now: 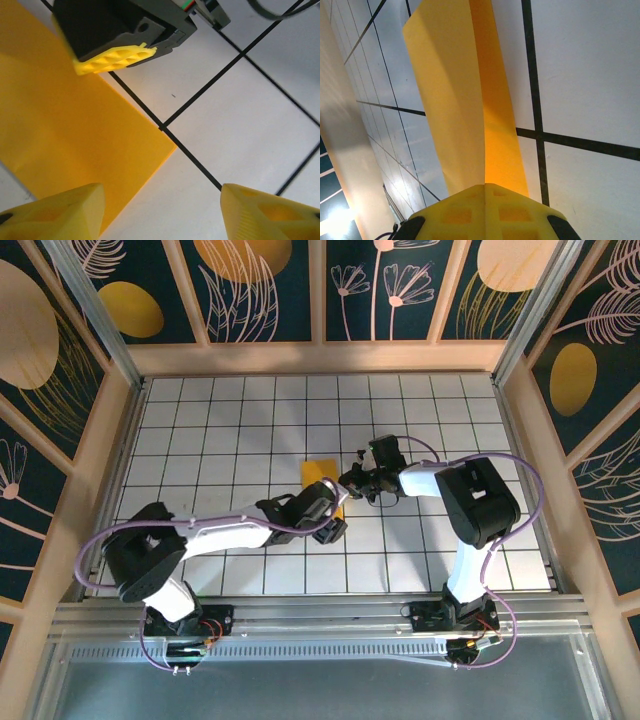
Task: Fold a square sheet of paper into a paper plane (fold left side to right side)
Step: Fold the triangle a second time at the center of the table.
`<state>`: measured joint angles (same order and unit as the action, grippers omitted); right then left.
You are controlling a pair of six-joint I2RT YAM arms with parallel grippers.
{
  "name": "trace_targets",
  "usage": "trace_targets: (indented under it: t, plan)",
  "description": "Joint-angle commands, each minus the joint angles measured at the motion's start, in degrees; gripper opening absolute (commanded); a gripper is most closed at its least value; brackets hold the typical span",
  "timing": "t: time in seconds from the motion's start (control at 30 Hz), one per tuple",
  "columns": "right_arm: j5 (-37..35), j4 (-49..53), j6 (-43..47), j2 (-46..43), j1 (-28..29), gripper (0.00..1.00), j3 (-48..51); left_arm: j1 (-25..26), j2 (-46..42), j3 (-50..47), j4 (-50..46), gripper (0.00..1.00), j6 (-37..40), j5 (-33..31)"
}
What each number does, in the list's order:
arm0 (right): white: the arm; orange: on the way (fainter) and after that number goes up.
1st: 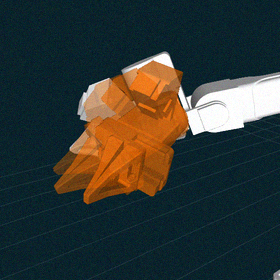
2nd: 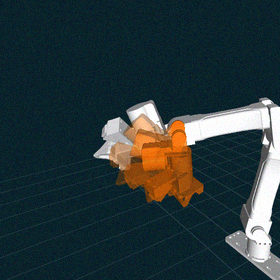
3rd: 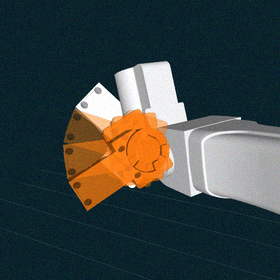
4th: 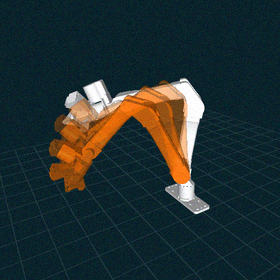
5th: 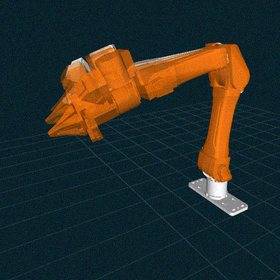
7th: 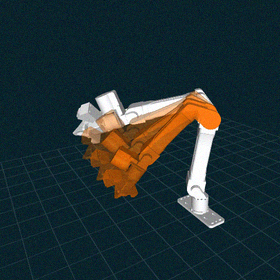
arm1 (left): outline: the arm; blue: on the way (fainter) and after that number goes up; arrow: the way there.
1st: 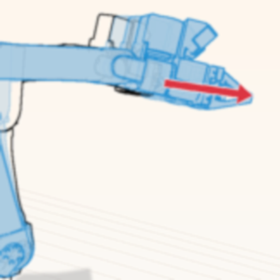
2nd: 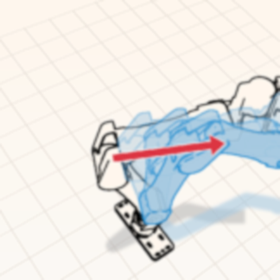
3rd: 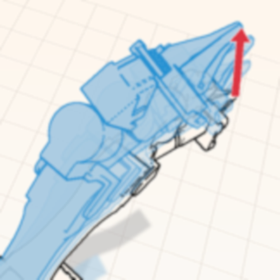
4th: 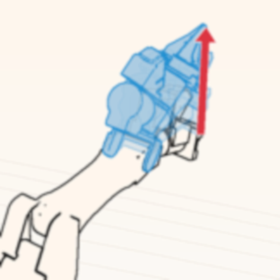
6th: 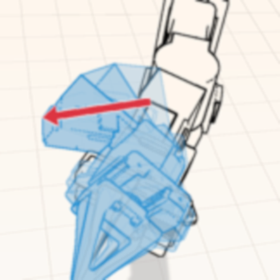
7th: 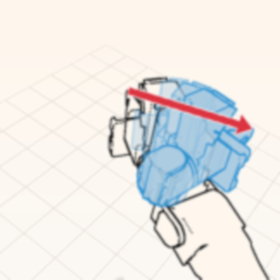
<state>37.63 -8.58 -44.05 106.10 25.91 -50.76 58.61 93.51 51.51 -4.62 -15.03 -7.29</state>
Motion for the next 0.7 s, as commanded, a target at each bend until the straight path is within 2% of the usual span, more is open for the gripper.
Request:
trace_targets:
  t: [0.0, 0.27, 0.37, 0.4, 0.5, 0.67]
  plan:
    - [0.87, 1.37, -0.61, -2.66, -0.15, 0.00, -1.16, 1.30, 3.68, 3.72, -3.09, 0.64, 2.72, -7.21]
    - [0.89, 1.72, -0.38, -2.46, 0.08, 0.00, -1.39, 1.42, 10.17, 8.19, -5.04, 0.65, 2.55, -13.55]
    - [0.87, 1.63, -0.33, -2.48, 0.09, 0.00, -1.44, 1.38, 10.88, 8.74, -5.05, 0.61, 2.38, -13.89]
    - [0.79, 1.62, -0.29, -2.48, 0.09, 0.00, -1.44, 1.42, 10.81, 8.72, -4.97, 0.55, 2.26, -13.68]
    - [0.48, 1.80, -0.10, -2.55, 0.10, 0.00, -1.53, 1.42, 9.75, 8.13, -4.05, 0.28, 1.81, -11.74]
    - [-1.12, 2.32, 0.38, -3.76, -0.06, 0.03, -1.57, 1.42, 7.42, 6.88, -3.46, 0.06, 0.72, -10.68]
